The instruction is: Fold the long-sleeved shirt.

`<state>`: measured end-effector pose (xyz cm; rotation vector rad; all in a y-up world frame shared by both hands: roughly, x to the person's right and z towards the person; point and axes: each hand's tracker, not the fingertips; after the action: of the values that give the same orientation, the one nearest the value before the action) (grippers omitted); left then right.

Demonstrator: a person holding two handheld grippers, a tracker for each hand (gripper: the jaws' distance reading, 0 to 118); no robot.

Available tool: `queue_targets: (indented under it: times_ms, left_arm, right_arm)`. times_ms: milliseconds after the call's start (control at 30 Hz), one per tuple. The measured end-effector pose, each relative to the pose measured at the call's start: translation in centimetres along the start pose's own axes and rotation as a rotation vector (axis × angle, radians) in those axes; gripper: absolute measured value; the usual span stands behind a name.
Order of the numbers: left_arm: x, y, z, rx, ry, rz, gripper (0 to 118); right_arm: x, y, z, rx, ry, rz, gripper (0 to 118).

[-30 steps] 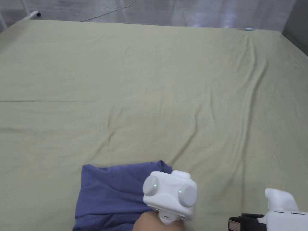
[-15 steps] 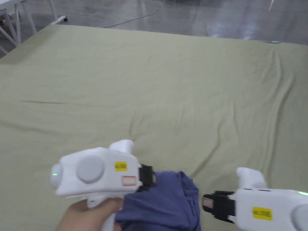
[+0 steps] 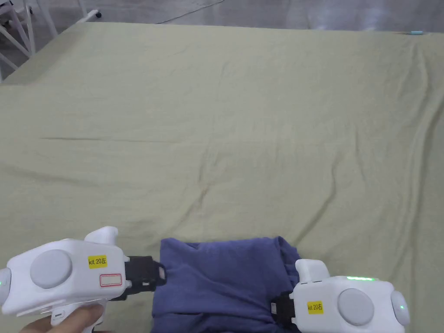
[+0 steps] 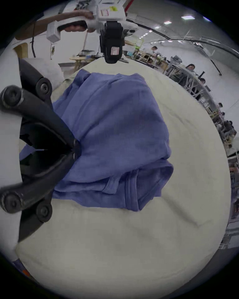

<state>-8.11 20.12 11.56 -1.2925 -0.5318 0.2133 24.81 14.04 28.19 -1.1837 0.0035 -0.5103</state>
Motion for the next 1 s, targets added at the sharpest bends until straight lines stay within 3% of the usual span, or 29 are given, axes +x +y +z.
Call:
queue_targets:
  times_ms: [33,67,167,267,367,433,467,500,533,700,833,933,1000]
  left_arm:
    - [0.0,0.3,-0.3,-0.009,-0.002,-0.009,90]
    - [-0.1,0.5,-0.8,-0.034,-0.004,-0.023,113]
    - [0.0,0.9,-2.0,-0.043,-0.018,-0.056,118]
    - [-0.4,1.3,-4.5,-0.161,-0.145,-0.005,118]
    - [-1.1,1.4,-6.8,-0.214,-0.281,0.105,94]
    - [-1.5,1.3,-7.6,-0.201,-0.269,0.122,78]
    - [-1.2,1.3,-7.4,-0.191,-0.251,0.109,60]
    - [-1.0,1.3,-7.0,-0.183,-0.238,0.080,15]
    - [-0.9,1.3,-6.8,-0.167,-0.216,0.045,7]
    - [-1.3,0.7,-6.2,-0.177,-0.242,0.072,6]
    - [-0.8,0.9,-4.4,-0.146,-0.238,0.049,6]
    - [-0.7,1.6,-2.7,-0.136,-0.232,0.007,6]
    - [-1.2,2.0,-1.6,-0.132,-0.232,-0.003,5]
  right_arm:
    - [0.1,0.0,-0.1,0.001,0.005,-0.005,0]
    - [0.2,-0.1,-0.2,0.001,0.010,-0.011,0]
    - [0.3,-0.1,0.0,0.004,0.019,-0.023,0]
    - [0.6,-0.4,0.0,0.010,0.032,-0.037,0]
    - [1.1,-0.5,-0.1,0.014,0.055,-0.061,0]
    - [1.3,-0.7,0.0,0.019,0.068,-0.062,0]
    - [1.4,-0.8,0.0,0.021,0.075,-0.067,0]
    - [1.5,-0.8,0.1,0.021,0.081,-0.075,0]
    - [1.5,-0.8,0.1,0.021,0.085,-0.080,0]
    - [0.8,-0.4,0.5,0.013,0.072,-0.072,0]
    - [-1.3,0.1,1.7,-0.012,-0.021,-0.080,0]
    - [-3.6,0.4,2.7,0.017,-0.076,-0.027,0]
    - [-5.3,0.7,3.1,0.028,-0.062,-0.016,0]
